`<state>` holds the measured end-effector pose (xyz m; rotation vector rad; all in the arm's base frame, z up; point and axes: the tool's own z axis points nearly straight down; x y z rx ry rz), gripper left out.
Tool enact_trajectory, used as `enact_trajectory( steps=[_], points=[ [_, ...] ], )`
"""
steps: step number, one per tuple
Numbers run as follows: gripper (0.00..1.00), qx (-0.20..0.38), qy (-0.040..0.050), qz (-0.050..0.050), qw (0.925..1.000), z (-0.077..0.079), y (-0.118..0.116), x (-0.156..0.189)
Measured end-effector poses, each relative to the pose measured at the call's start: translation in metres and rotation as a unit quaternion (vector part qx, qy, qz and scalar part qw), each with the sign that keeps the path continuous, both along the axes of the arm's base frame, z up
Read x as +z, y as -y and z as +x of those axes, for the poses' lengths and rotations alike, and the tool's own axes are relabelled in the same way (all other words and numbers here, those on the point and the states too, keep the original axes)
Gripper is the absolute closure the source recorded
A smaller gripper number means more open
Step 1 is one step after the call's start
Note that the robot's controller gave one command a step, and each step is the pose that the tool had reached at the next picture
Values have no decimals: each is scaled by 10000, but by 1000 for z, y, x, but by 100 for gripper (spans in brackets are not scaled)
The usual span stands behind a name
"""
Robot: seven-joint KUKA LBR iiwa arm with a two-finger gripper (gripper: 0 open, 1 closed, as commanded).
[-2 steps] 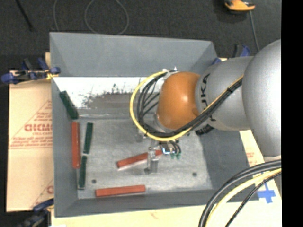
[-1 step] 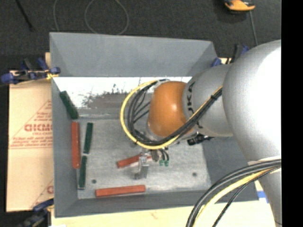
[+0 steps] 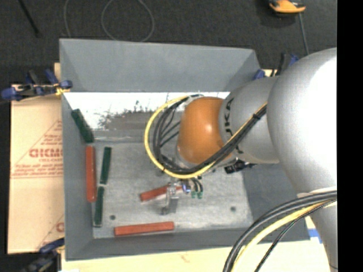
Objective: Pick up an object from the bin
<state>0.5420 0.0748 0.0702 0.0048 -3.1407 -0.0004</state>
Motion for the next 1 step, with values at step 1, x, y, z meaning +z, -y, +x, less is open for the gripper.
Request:
enact_trajectory(
  steps=[1],
  points=[
    [100,5,8,0,10000,1,0,1]
  ],
)
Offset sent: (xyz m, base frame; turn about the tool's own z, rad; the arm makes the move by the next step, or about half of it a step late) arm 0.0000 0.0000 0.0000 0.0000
